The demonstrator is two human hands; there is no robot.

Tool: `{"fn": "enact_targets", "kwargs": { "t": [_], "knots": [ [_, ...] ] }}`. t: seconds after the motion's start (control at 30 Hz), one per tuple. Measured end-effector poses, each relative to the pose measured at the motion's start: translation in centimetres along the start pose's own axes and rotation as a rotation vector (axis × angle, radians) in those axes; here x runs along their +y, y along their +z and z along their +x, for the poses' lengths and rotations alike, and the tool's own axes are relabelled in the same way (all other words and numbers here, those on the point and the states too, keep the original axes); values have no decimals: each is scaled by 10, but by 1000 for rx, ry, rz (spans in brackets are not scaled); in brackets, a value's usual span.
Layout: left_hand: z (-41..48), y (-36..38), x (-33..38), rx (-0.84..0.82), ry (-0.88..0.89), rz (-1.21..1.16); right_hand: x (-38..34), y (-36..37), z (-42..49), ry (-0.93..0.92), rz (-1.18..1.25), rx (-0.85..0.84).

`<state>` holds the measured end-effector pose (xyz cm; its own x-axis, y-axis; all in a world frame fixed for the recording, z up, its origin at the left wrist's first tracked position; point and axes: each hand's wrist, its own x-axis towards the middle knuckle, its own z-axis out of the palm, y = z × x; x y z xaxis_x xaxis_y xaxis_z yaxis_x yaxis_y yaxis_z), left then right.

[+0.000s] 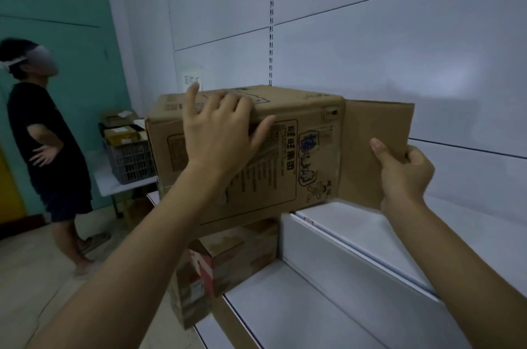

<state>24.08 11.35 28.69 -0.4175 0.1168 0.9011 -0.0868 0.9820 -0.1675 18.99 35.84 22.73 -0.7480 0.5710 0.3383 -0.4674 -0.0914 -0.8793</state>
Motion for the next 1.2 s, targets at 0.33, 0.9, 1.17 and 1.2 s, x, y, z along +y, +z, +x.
{"fn": "enact_targets", "kwargs": {
  "t": [0.33,0.9,1.17,1.2],
  "knots": [
    [13,-4,13,56,134,7,20,9,-46,-489,-325,135],
    [11,4,14,55,195,125,69,114,-135,-613,-189,86],
    [9,5,11,40,216,54,75,99,-147,-289,10,209],
    [9,5,11,32,207,41,73,95,-146,-250,66,194]
  ]
}}
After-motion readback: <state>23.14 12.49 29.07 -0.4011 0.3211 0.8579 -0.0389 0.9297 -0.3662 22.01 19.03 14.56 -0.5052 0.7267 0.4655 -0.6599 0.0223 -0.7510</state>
